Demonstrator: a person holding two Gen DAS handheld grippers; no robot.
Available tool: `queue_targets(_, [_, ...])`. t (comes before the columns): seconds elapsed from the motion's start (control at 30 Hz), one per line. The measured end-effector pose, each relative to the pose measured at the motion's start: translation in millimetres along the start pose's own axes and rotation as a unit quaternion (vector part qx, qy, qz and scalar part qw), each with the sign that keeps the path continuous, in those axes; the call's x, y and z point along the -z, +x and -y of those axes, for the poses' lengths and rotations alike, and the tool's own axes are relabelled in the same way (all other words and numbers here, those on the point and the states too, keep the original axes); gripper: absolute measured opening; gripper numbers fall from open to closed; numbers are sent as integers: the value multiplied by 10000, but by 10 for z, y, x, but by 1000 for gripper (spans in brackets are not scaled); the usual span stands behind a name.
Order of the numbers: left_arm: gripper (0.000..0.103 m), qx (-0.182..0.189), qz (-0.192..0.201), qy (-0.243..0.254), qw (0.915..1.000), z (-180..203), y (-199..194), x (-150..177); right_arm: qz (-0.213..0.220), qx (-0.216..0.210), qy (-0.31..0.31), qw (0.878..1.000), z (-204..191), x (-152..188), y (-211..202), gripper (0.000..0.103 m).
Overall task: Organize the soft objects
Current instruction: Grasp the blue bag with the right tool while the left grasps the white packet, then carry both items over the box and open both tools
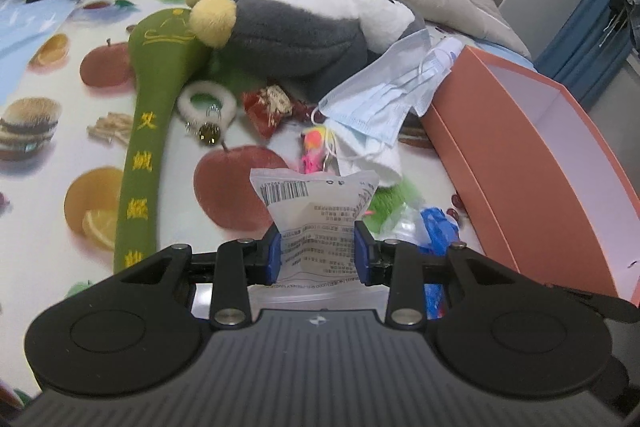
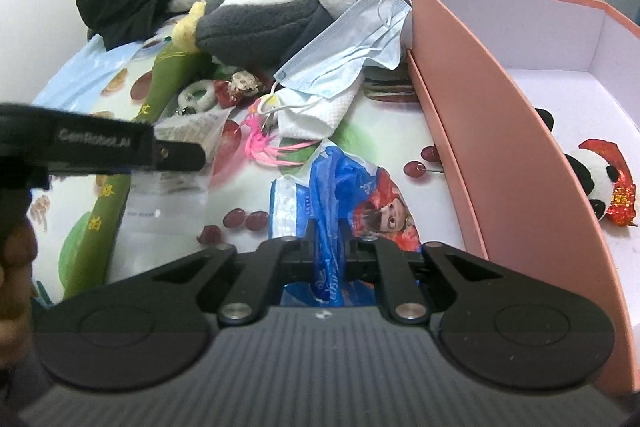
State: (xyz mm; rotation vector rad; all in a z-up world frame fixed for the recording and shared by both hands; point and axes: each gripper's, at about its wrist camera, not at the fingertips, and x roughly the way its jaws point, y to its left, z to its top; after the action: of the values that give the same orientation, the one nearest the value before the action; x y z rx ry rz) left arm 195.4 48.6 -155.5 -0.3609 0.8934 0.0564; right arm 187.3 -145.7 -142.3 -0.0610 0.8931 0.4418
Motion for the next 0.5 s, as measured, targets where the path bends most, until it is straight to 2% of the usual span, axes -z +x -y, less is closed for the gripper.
queue_targets(0.5, [41, 241, 63, -61, 9997, 84, -304, -95, 293, -72, 63, 9995, -39, -191, -378, 10])
